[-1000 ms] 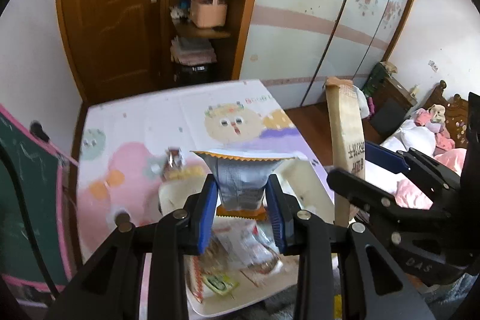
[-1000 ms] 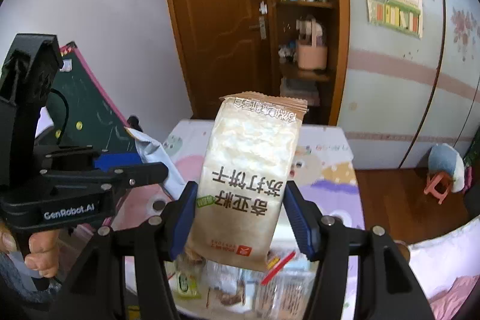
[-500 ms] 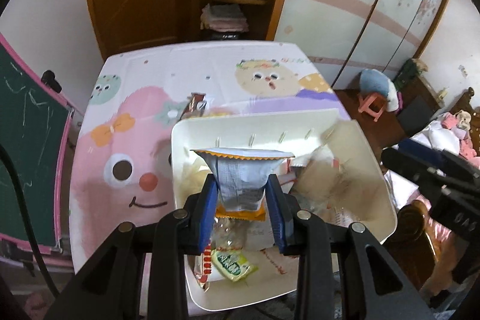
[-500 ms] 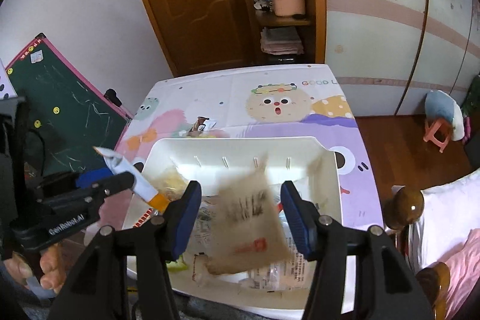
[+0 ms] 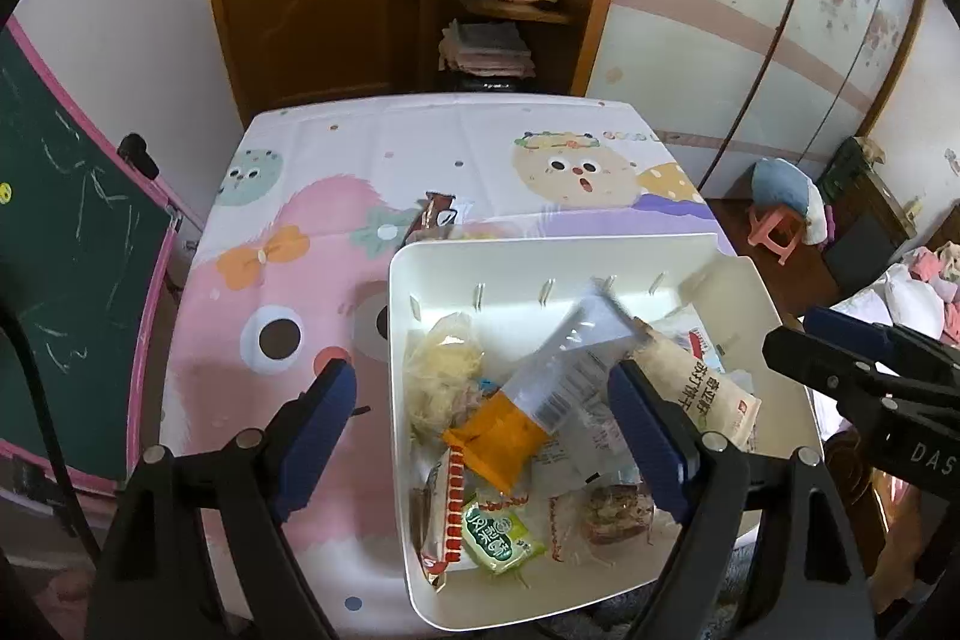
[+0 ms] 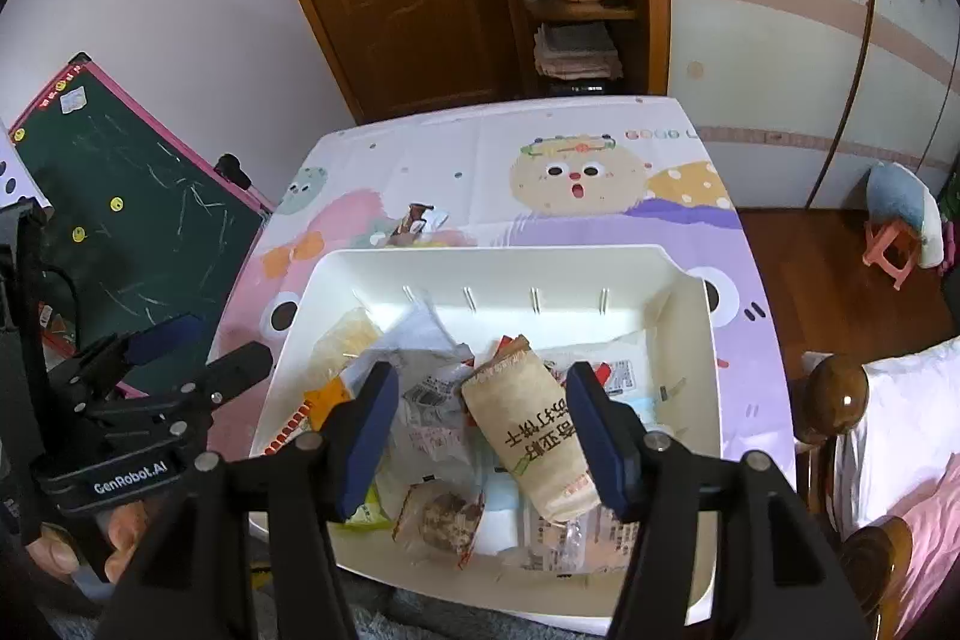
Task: Organize snacks
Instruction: 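Open both grippers to drop the bar and biscuit pack into the tray, then move both tools back over the chocolate wrapper and bread bag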
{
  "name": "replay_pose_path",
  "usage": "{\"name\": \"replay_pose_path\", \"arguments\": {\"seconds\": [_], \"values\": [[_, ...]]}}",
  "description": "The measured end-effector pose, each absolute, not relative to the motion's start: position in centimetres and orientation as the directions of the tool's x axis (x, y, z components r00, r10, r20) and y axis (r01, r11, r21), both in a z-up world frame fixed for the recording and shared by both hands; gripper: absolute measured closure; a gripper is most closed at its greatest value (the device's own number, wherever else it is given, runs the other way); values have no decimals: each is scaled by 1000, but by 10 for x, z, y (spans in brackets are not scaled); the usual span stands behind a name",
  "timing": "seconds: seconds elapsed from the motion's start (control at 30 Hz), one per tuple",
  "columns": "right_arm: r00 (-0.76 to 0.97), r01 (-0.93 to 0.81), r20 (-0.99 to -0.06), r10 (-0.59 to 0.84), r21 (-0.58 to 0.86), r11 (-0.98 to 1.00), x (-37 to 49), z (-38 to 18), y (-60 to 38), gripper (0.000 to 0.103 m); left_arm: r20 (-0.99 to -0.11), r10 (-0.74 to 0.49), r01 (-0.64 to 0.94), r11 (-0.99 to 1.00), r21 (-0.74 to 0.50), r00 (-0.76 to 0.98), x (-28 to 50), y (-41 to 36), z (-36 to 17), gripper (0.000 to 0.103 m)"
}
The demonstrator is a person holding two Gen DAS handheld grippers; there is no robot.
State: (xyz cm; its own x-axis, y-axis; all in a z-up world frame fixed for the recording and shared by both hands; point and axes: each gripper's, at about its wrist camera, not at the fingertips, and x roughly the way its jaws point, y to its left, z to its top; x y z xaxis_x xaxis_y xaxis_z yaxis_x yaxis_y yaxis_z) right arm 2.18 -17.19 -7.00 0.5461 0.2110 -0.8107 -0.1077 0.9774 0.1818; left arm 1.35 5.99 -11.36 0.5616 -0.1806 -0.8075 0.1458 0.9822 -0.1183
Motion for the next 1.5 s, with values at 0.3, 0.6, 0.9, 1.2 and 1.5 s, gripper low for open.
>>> {"name": "replay_pose_path", "arguments": {"seconds": [0.3, 0.6, 0.9, 1.2, 1.5], "values": [[487, -98, -843, 231, 210, 973, 31, -87, -173, 44, -831, -180, 135, 983, -127, 527, 20, 59, -126, 18], [422, -84, -868, 261, 249, 965, 39, -107, -175, 44, -847, -179, 137, 983, -126, 501, 27, 58, -137, 18], [387, -108, -881, 271, 248, 963, 57, -116, -168, 44, -843, -158, 131, 986, -106, 514, 41, 63, -140, 18], [375, -155, -878, 296, 256, 954, 101, -101, -162, 44, -788, -105, 112, 993, -46, 607, 80, 84, -100, 18], [392, -185, -870, 299, 243, 952, 191, -77, -146, 40, -710, -108, 132, 991, -21, 696, 157, 100, -55, 18]]}}
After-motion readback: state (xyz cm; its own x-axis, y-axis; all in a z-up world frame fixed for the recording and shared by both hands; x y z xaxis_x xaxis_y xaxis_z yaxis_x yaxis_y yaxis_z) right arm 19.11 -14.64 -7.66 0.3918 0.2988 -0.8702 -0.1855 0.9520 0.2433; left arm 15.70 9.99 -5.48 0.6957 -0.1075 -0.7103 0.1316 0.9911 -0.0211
